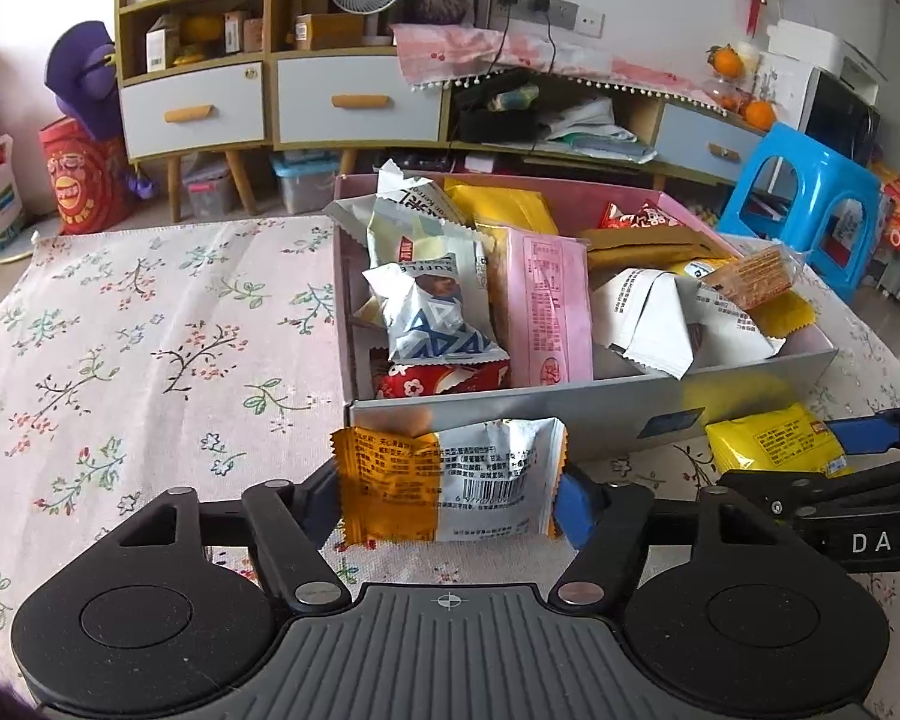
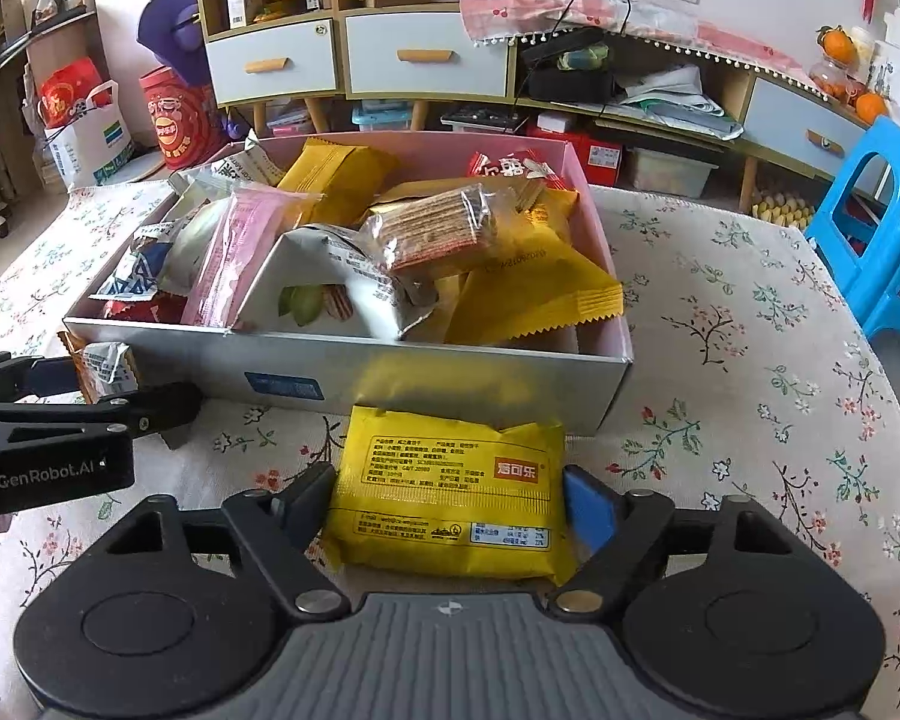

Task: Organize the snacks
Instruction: 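Grasp the orange-white packet with the left tool while the right tool grasps the yellow packet, then carry both packets into the box and open both tools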

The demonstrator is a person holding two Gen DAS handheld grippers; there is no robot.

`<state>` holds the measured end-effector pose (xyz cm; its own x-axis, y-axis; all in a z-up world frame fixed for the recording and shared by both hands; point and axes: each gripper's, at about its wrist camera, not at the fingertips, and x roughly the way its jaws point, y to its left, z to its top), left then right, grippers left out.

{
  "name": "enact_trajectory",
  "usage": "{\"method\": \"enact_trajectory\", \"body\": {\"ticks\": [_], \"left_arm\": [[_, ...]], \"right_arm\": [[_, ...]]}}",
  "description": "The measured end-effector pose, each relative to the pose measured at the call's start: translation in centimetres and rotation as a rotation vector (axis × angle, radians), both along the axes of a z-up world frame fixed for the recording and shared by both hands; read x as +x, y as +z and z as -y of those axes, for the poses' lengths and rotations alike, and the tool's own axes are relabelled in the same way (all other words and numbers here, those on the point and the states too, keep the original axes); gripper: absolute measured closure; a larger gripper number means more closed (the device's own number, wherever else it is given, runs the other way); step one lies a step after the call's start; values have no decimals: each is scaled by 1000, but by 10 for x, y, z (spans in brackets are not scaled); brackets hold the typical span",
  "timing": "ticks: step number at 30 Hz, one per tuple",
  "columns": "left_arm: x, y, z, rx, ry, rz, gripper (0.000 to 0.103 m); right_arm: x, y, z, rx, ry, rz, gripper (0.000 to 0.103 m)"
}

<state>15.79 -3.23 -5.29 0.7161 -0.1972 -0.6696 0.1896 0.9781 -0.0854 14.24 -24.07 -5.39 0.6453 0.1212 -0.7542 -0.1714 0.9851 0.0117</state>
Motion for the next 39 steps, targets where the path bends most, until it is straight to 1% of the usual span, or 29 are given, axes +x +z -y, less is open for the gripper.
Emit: {"method": "enact_trajectory", "body": {"ticks": [2, 5, 12, 17, 23, 30, 35, 39], "left_arm": [[0, 1, -2, -6, 0, -9, 39], [-3, 4, -4, -6, 2, -23, 45], [-8, 10, -13, -38, -10, -46, 47], [-14, 18, -15, -63, -18, -56, 47], [-21, 30, -14, -70, -35, -45, 47], [-21, 48, -15, -99, -15, -14, 47], [-15, 58, -13, -101, -4, 23, 47], [-7, 62, -8, -97, -4, 36, 47]], "right_arm": [[0, 2, -3, -11, 7, -1, 38], [-2, 5, -4, -13, 12, -6, 39], [-8, 20, 3, 44, 7, 2, 40], [-13, 30, 7, 66, 0, 14, 40], [-18, 40, 8, 86, 8, 21, 40], [-16, 50, 9, 120, -9, 36, 40], [-10, 61, 15, 182, -42, 45, 40], [0, 71, 21, 237, -73, 62, 40]]}}
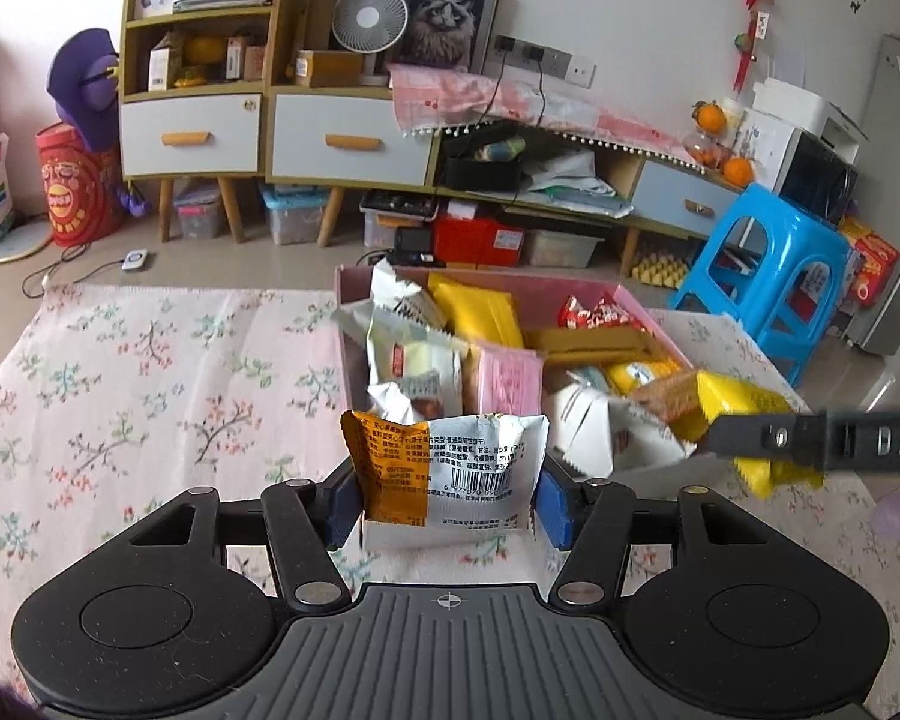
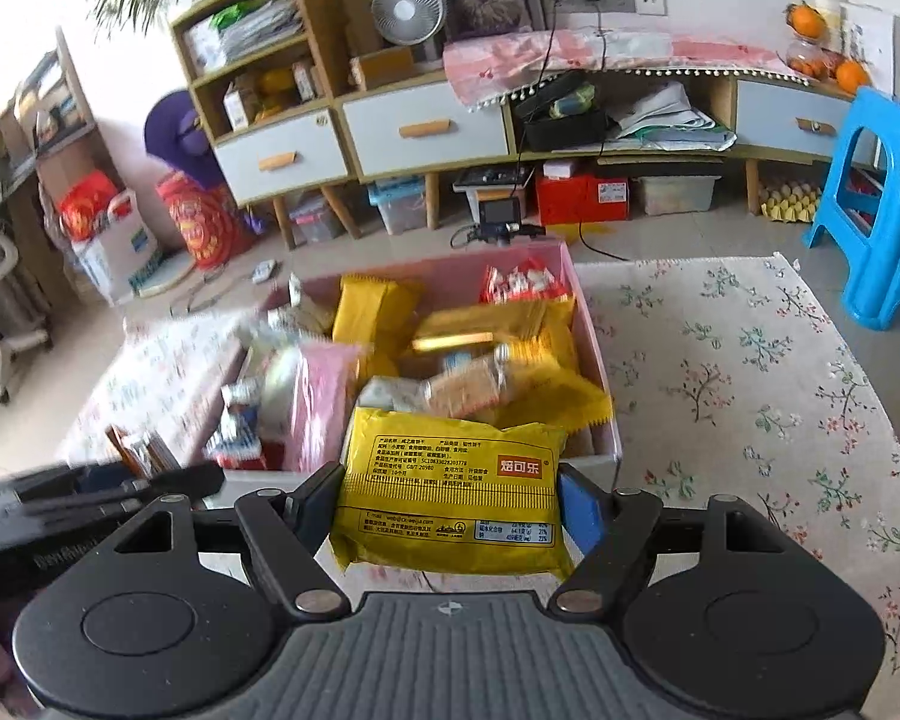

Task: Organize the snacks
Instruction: 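Carry both packets into the box and open both tools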

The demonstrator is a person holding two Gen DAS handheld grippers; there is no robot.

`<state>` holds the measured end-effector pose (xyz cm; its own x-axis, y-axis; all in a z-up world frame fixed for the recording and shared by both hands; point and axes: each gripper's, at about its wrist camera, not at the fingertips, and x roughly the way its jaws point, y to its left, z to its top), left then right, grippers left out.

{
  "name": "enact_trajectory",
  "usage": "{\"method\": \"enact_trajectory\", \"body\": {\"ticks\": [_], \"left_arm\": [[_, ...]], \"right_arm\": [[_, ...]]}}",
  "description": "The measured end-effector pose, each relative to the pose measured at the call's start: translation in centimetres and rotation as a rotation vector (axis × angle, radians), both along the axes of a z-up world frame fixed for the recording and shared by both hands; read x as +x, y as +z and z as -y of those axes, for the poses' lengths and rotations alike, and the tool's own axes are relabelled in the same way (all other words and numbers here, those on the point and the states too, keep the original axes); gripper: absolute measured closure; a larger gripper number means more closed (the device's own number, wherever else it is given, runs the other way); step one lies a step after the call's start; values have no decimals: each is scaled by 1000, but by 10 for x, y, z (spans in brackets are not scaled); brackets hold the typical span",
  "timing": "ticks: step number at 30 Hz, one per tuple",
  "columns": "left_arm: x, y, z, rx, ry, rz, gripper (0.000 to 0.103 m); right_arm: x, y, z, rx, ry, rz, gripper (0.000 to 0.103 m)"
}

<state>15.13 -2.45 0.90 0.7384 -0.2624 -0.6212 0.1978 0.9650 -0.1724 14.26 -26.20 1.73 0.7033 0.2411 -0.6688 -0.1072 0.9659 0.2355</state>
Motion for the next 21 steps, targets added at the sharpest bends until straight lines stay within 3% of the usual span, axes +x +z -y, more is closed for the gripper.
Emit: {"method": "enact_trajectory", "body": {"ticks": [6, 21], "left_arm": [[17, 4, 11, 13, -19, 33, 46], [59, -6, 43, 31, -81, 55, 46]], "right_arm": [[26, 8, 7, 70, -63, 24, 39], [95, 0, 4, 142, -69, 84, 39]]}}
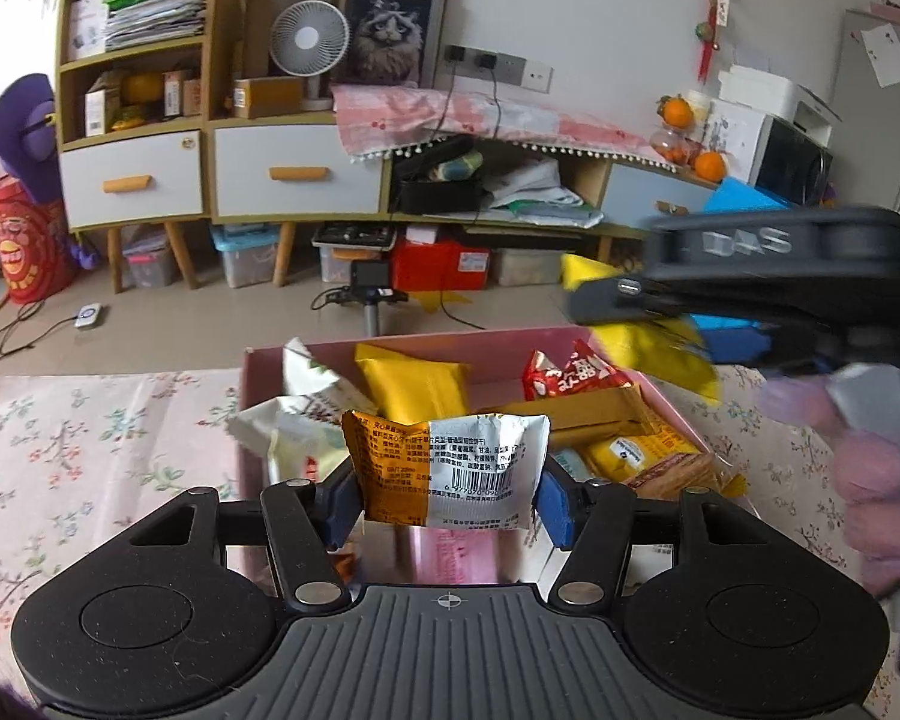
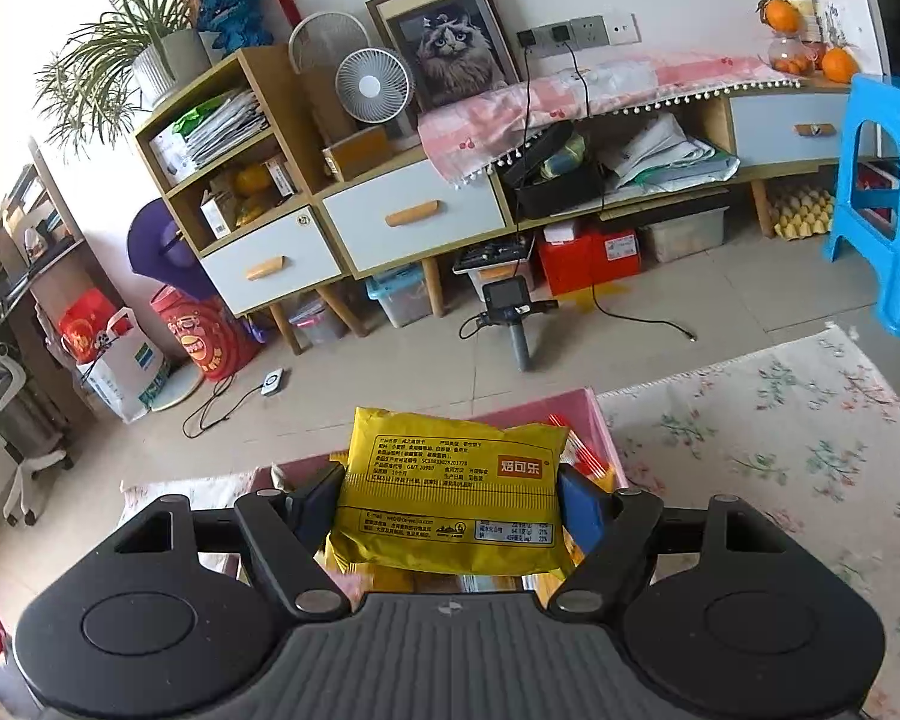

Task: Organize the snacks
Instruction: 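Carry both packets into the box and open both tools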

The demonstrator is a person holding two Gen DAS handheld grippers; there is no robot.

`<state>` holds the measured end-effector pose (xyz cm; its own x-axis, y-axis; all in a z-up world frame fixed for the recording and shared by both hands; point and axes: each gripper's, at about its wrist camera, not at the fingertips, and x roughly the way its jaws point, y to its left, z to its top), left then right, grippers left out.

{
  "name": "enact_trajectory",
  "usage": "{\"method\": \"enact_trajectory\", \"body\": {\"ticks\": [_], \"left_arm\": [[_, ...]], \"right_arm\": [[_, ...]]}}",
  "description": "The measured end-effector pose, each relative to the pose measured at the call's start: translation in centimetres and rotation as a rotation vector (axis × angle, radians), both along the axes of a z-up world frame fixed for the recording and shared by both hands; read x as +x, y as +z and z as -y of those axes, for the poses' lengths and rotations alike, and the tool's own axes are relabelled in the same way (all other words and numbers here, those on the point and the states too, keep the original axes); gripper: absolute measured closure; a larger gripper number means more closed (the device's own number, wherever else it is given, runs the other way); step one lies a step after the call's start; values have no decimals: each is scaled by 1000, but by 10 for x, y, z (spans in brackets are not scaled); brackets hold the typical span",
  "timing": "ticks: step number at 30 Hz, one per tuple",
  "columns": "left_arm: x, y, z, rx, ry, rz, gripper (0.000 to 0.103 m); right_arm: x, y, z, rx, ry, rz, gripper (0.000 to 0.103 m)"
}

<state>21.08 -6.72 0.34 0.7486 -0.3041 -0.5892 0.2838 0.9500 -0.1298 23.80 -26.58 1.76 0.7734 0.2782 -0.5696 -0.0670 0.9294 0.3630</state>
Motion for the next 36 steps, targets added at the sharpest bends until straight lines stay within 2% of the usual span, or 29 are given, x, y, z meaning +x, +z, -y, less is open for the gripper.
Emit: {"method": "enact_trajectory", "body": {"ticks": [8, 9, 10, 13, 23, 28, 30, 33, 36], "left_arm": [[7, -9, 8, 7, -7, -10, 46], [9, -9, 8, 8, -7, -10, 46], [10, -9, 8, 10, -8, -8, 46], [12, -9, 10, 13, -10, -7, 46], [18, -1, 32, 2, -39, 41, 45], [22, -1, 46, 20, -38, 51, 37], [20, -1, 48, 33, -22, 41, 25], [10, 3, 41, 15, -10, 46, 15], [4, 8, 30, 3, 11, 29, 14]], "right_arm": [[23, -14, 0, 61, -17, -30, 34], [23, -15, 1, 71, -18, -33, 31], [22, -15, 2, 78, -23, -37, 23], [20, -12, 5, 99, -17, -35, 21], [5, 5, 14, 22, -9, 6, 16], [0, 5, 25, 40, -41, -6, 16], [-5, 5, 26, 30, -43, -7, 16], [-14, 6, 26, 7, -38, -7, 15], [-22, 6, 25, -10, -35, -12, 15]]}}
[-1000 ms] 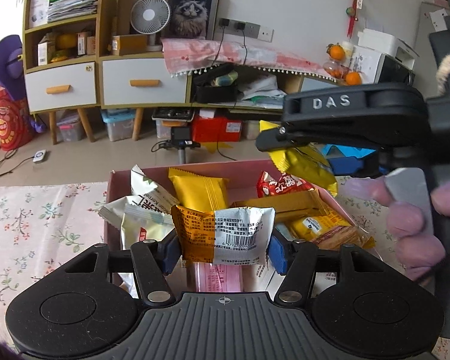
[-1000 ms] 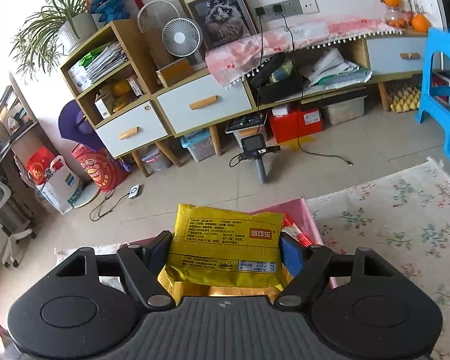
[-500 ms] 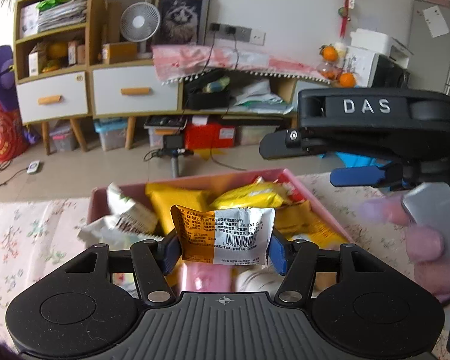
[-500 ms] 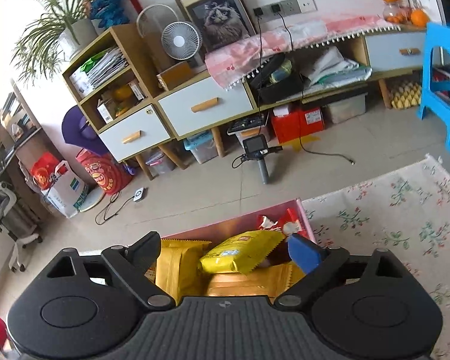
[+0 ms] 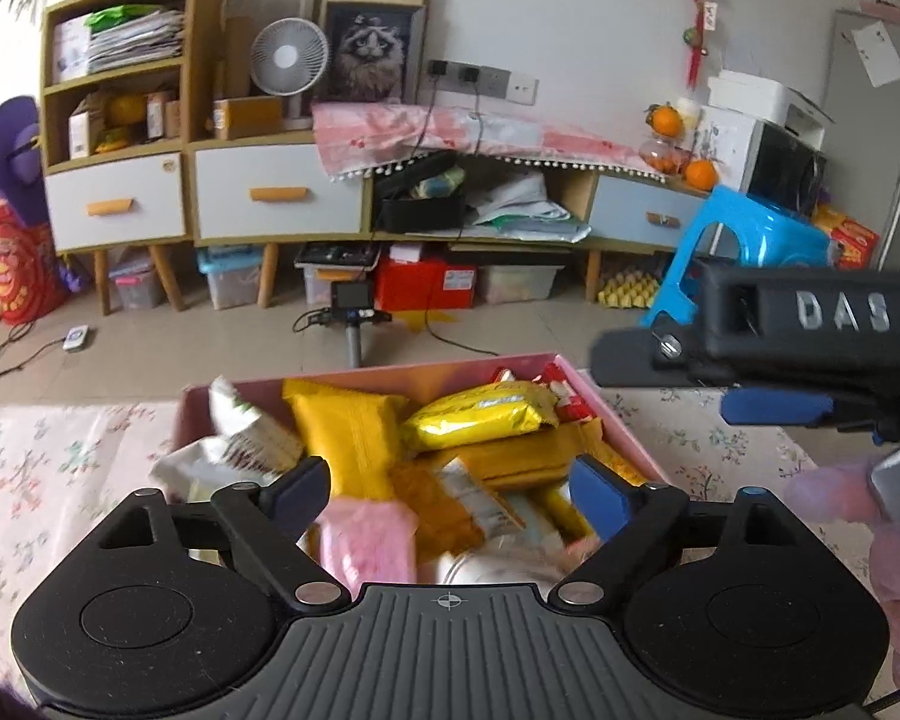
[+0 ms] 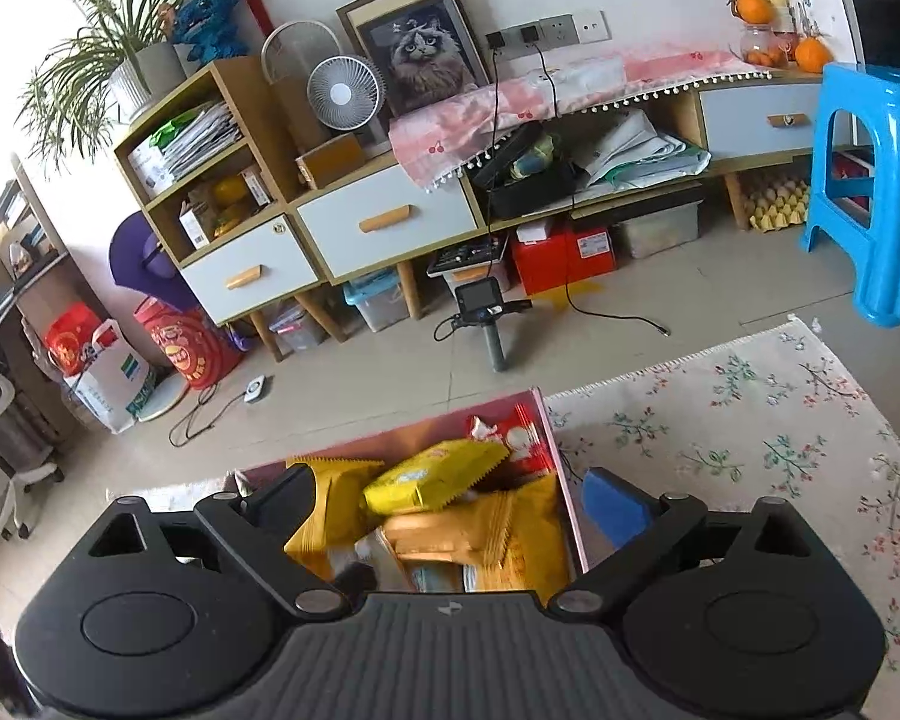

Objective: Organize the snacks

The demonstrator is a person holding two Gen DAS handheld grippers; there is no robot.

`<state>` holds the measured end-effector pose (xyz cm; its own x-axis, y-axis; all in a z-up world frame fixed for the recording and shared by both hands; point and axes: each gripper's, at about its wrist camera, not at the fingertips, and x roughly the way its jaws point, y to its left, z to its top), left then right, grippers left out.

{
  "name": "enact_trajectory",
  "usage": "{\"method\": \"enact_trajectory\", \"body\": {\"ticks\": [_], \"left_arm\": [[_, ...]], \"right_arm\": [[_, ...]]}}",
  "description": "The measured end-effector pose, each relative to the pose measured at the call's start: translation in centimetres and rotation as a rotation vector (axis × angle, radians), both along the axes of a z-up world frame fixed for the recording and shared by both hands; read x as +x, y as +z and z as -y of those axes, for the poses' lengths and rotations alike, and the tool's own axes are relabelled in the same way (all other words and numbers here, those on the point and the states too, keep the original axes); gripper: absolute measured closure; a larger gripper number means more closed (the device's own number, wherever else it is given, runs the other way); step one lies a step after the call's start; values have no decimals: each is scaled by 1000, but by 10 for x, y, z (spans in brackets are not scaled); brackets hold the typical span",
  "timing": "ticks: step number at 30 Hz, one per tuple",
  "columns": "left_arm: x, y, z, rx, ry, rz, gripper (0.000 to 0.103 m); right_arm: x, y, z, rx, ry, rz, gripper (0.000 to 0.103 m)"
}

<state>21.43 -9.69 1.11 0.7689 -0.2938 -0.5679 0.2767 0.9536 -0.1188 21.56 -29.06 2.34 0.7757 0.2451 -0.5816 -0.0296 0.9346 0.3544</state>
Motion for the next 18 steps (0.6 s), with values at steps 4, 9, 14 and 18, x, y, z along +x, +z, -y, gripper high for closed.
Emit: {"method": "enact_trajectory", "body": {"ticks": [4, 9, 14, 18], "left_arm": [[-16, 7, -16, 3, 28, -15, 11], [-42, 14, -36, 11, 62, -27, 9], [-66, 18, -55, 4, 102, -56, 7], [-89, 19, -68, -1, 139, -71, 4]], "right_arm": [[-15, -1, -4, -7, 3, -12, 15], [-38, 4, -13, -22, 11, -16, 15], [-68, 11, -24, -62, 32, 7, 12], [-93, 8, -28, -80, 49, 9, 11]]}}
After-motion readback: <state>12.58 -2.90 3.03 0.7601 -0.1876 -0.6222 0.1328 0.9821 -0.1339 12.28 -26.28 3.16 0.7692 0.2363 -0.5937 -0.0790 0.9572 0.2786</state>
